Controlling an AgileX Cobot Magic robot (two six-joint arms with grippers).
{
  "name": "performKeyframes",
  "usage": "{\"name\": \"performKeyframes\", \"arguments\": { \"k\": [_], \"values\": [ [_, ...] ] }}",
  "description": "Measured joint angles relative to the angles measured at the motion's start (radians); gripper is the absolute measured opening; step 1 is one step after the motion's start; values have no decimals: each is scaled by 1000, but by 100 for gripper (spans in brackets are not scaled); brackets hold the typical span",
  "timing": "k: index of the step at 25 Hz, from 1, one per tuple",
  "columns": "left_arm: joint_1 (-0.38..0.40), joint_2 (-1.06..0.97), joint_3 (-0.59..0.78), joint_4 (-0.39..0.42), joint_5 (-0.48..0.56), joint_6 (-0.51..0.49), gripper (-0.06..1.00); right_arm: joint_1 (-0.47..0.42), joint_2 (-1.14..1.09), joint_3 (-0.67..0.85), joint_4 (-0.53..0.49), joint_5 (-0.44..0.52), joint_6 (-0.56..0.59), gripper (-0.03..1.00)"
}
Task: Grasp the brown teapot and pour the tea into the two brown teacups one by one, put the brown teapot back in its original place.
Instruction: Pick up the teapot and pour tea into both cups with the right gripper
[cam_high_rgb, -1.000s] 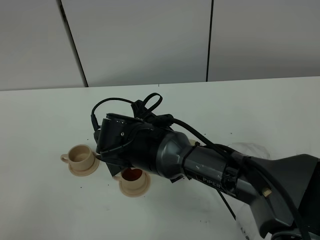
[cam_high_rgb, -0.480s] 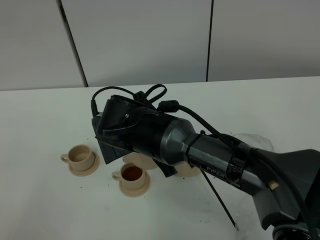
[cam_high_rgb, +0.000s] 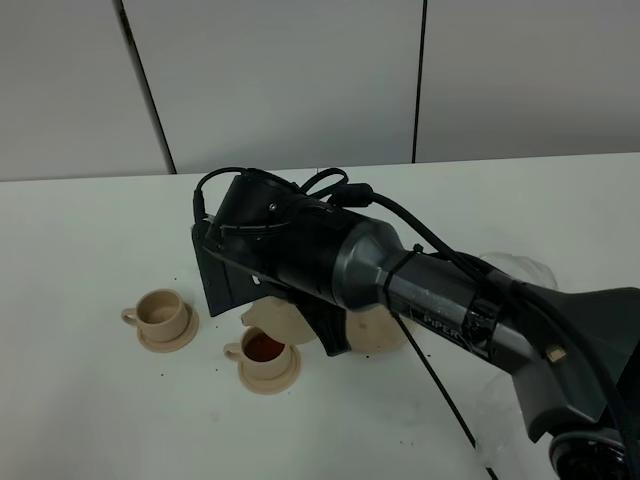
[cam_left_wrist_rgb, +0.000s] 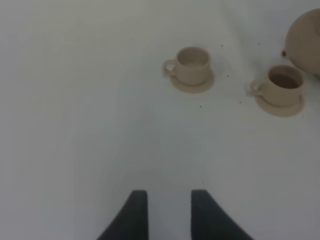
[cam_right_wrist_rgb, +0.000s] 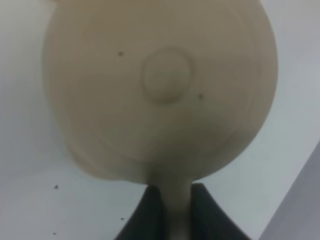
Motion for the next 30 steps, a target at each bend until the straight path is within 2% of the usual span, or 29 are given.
{"name": "performKeyframes", "arguments": {
  "k": [16, 30],
  "values": [
    [0, 0, 0, 0, 0, -1, 28, -37, -2, -65, 193, 6, -1, 9],
    [0, 0, 0, 0, 0, -1, 28, -112, -66, -65, 444, 8, -29, 9]
  ]
}}
